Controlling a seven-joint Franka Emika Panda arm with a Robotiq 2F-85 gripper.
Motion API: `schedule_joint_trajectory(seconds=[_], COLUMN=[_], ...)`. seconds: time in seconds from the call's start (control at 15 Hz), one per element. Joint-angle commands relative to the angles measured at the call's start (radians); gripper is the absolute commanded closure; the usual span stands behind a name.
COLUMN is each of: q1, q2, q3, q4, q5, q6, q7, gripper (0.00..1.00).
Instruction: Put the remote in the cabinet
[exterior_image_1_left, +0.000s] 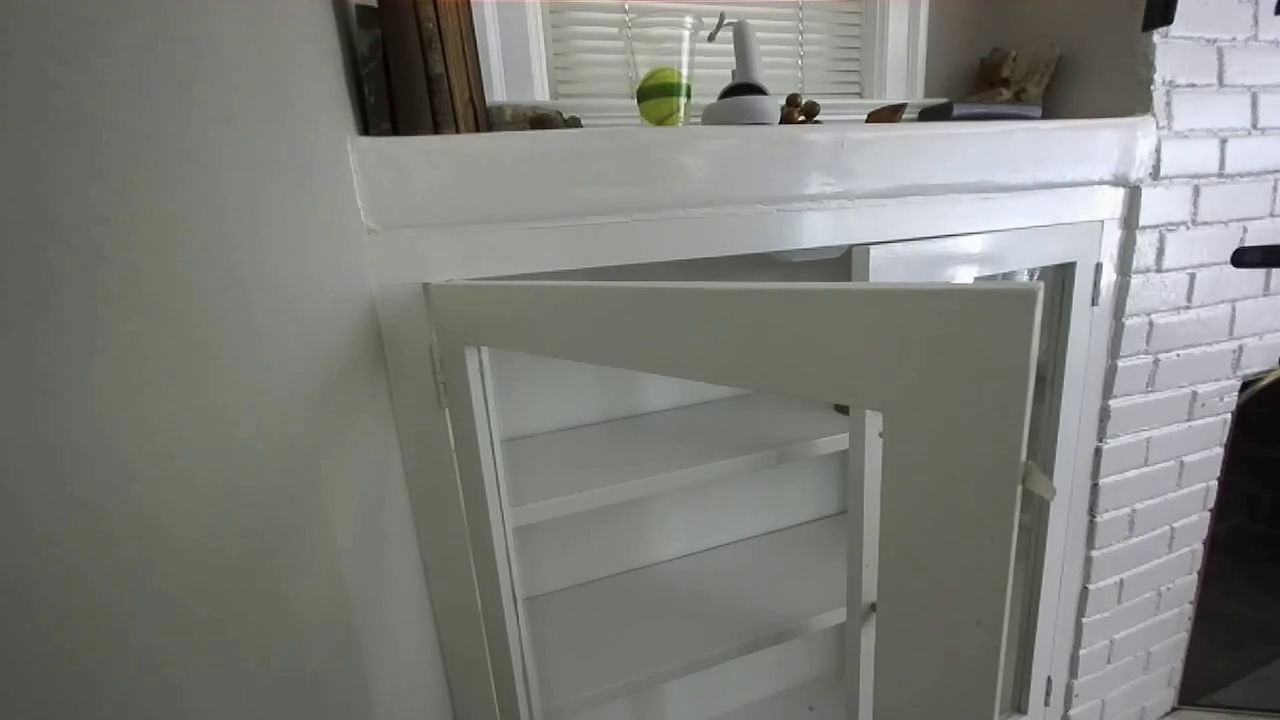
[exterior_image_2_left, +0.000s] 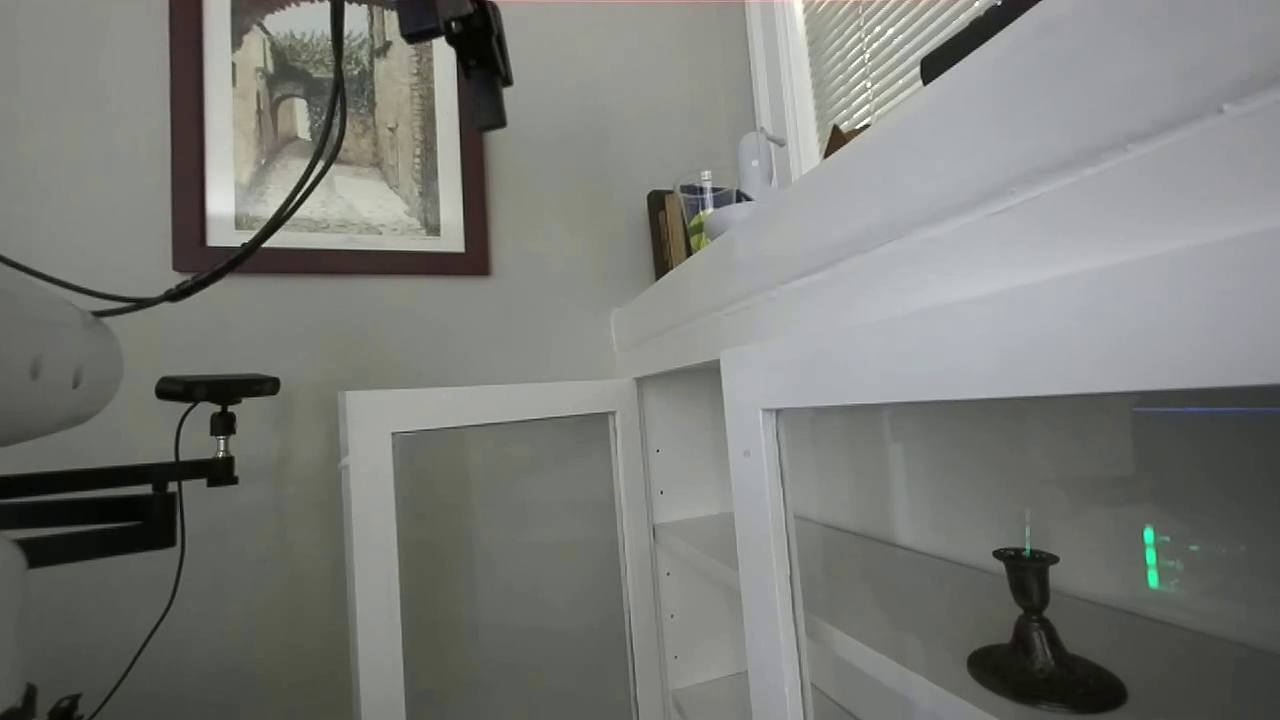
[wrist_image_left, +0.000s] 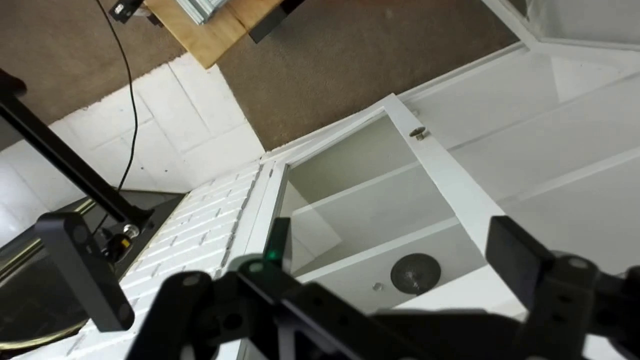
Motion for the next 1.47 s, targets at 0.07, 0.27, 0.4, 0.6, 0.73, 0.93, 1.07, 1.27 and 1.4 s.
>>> schedule_joint_trajectory(seconds=[0.07, 0.27, 0.4, 0.6, 0.73, 0.93, 1.07, 1.27, 1.4], q1=[-0.012, -0.010, -0.007, 0.012, 0.005, 0.011, 0.012, 0.001, -0.013], q2=[0.150, 0.247, 0.303, 0.398, 0.347, 0.391, 0.392, 0.416, 0.448], q3=[-0.047, -0.086, -0.105, -0.134, -0.124, -0.127, -0.128, -0.139, -0.147], q4=[0.184, 0.302, 0.362, 0.457, 0.391, 0.433, 0.437, 0.466, 0.510], q5=[-0.027, -0.013, -0.006, 0.024, -0.004, -0.003, -0.003, 0.036, 0.044], q6=[0.042, 0.075, 0.111, 0.227, 0.220, 0.228, 0.228, 0.207, 0.184], q7=[0.031, 0.028, 0.029, 0.014, 0.011, 0.011, 0.011, 0.081, 0.155], gripper=[0.00, 0.00, 0.00, 0.00, 0.00, 0.00, 0.00, 0.00, 0.00])
